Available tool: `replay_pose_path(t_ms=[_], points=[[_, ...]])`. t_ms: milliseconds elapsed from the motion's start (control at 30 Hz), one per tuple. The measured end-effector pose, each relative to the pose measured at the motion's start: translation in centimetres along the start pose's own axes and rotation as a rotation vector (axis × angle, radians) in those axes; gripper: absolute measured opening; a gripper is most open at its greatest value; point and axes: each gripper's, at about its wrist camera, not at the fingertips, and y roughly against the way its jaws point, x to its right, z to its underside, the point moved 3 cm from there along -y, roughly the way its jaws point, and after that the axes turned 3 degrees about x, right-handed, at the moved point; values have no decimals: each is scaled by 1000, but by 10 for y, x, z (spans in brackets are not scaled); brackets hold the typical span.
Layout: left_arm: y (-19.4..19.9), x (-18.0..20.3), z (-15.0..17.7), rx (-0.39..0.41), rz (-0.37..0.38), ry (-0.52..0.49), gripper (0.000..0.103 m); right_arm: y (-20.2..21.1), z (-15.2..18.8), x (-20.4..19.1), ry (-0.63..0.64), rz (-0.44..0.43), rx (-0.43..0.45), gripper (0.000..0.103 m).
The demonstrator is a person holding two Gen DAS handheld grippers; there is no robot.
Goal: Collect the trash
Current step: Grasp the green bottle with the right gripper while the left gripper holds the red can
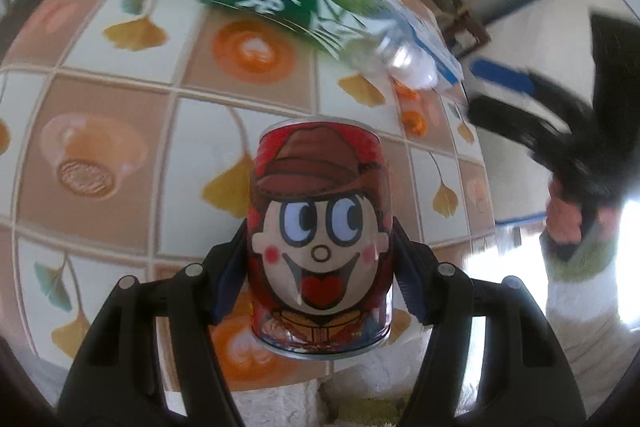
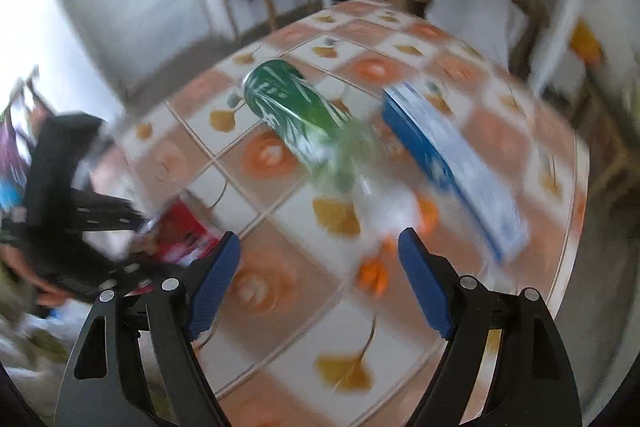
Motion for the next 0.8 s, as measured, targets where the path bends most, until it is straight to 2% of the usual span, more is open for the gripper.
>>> replay_pose_path(t_ms=[100, 267, 367, 533, 633, 800], points=[[5, -6, 2, 33, 2, 45, 62, -26, -32, -13, 167, 80, -30, 79], [9, -9, 3, 60, -1, 67, 62, -71, -66, -10, 232, 70, -135, 79], [11, -10, 3, 60, 0, 69, 62, -92, -71, -10, 243, 33, -201, 79], [12, -10, 5, 70, -3, 62, 62, -112, -76, -18, 297, 20, -255, 78], [12, -11, 6, 69, 5, 65, 62, -118, -77, -22, 320, 25, -279, 65], [13, -14, 9, 81, 5, 70, 62, -117, -79, -28, 339, 26, -280, 63]])
